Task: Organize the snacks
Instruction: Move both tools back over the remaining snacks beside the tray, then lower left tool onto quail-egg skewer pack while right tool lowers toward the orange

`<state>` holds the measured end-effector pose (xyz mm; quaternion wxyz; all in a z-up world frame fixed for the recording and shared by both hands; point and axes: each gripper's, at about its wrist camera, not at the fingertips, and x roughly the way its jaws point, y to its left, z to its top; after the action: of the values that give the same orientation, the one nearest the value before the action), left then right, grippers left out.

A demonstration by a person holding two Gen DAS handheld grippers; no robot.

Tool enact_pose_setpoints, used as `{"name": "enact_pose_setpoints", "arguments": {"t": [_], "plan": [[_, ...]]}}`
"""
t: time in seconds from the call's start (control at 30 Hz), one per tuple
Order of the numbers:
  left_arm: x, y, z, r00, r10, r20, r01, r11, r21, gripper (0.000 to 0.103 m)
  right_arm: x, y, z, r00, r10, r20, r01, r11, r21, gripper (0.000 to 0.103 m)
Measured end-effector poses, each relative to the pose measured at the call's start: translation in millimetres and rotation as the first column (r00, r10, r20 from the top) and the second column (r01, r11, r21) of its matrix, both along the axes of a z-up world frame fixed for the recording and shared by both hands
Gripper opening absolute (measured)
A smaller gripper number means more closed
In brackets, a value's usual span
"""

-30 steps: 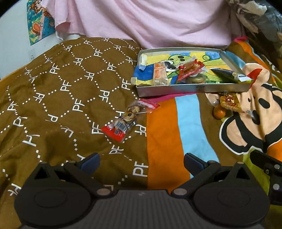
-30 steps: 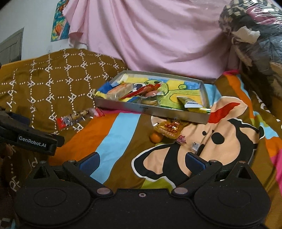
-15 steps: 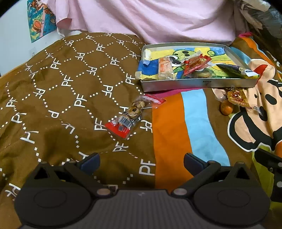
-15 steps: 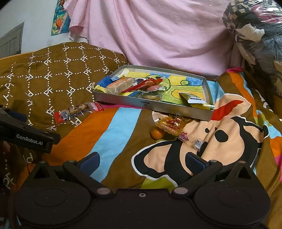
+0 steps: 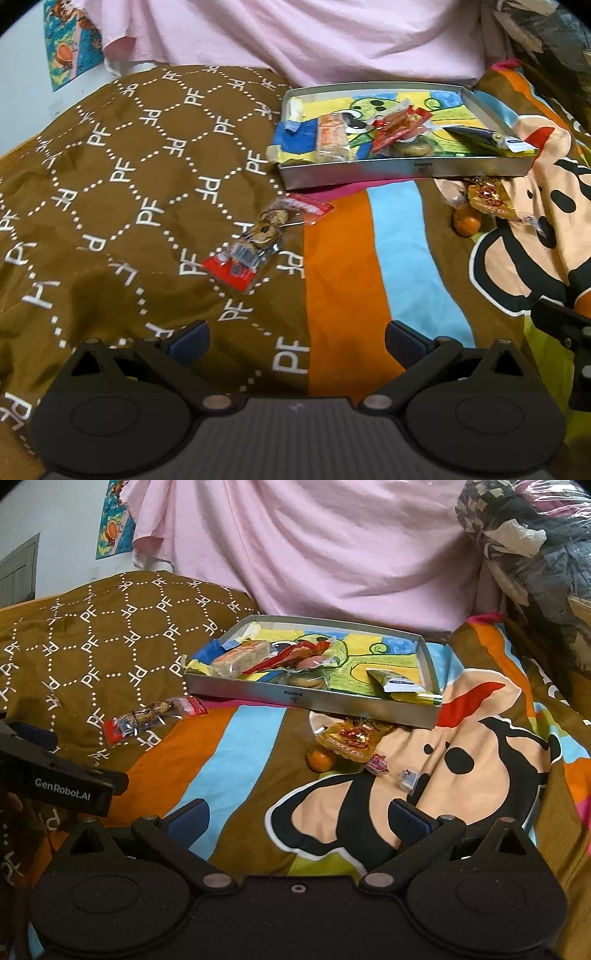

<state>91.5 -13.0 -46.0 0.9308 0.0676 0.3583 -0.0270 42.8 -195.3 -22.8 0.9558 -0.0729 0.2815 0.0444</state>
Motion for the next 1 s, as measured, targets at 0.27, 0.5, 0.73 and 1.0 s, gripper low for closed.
{"name": "enact_pose_setpoints", "arguments": {"t": [0.27,0.5,0.73,1.0], "plan": [[20,-15,1,0.999,-0.032,0.003,0.032,0.999,-0.005,0.103,25,-25,2,1.000,0.020,0.001,-0.020,0.998,-0.054,0.102],[39,-33,0,0.998,-0.060,-0.005,0.059,0.998,-0.007,0.103,46,-58,2,1.000,0.003,-0.003,-0.003,0.999,-0.051,0.102],[66,-51,5,0.994,-0.104,-0.016,0.103,0.993,-0.058,0.103,77,-69,-13,0.991,0.122,-0.051,-0.130,0.971,-0.198,0.102],[101,-70,4,0.993,-0.114,-0.025,0.112,0.989,-0.094,0.103,108,-90,-20,0.993,0.104,-0.055,-0.106,0.994,-0.037,0.102]]}}
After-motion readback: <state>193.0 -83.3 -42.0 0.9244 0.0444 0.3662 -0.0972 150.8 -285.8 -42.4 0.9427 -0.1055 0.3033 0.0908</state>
